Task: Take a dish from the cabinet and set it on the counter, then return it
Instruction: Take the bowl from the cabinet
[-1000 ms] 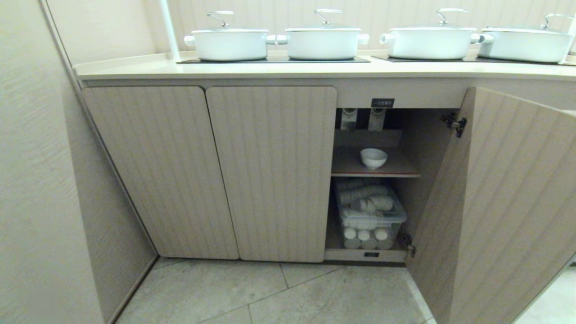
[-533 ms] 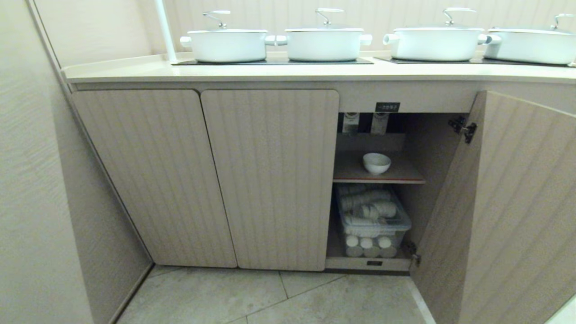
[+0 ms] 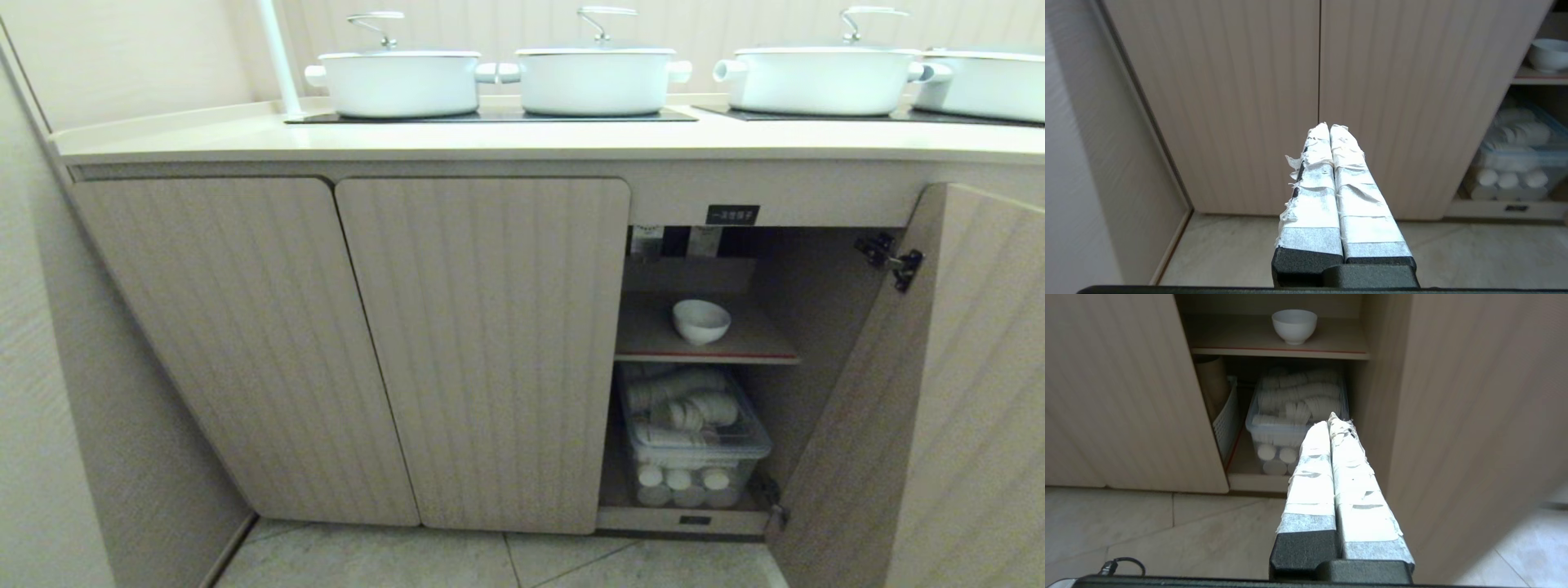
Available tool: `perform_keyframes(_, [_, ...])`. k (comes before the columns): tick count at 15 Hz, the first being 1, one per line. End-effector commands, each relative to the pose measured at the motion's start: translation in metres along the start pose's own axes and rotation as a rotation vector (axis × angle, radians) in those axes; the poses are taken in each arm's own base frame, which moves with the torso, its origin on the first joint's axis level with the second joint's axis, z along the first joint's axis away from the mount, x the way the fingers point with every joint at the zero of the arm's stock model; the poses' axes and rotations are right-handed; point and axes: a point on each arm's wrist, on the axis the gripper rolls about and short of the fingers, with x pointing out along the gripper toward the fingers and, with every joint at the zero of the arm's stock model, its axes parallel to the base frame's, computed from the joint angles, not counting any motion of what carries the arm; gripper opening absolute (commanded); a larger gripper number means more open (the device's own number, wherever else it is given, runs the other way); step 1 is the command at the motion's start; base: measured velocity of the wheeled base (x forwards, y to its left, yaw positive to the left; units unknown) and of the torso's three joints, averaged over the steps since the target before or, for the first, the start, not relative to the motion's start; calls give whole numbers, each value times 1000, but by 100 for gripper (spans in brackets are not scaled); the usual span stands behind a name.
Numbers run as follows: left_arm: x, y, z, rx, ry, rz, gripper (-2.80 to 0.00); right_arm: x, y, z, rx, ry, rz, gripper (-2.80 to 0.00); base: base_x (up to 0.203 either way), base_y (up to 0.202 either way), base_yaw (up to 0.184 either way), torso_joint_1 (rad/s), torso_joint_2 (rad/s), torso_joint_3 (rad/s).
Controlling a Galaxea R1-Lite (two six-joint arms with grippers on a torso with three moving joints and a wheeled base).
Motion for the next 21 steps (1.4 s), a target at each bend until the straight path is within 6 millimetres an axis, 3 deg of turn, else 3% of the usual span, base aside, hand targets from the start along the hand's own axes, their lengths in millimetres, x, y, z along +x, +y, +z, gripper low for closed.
perform_keyframes(1, [0,0,0,0,0,-1,-280,0,0,0,0,1,1,-280,199,0,1,3,7,2])
perform_keyframes(11, [0,0,0,0,0,-1,-280,0,0,0,0,1,0,-280,194,0,3,3,4,2])
perform_keyframes(21, [0,0,0,0,0,-1,-280,0,0,0,4,-1,1,-280,8,0,0,1,1,0])
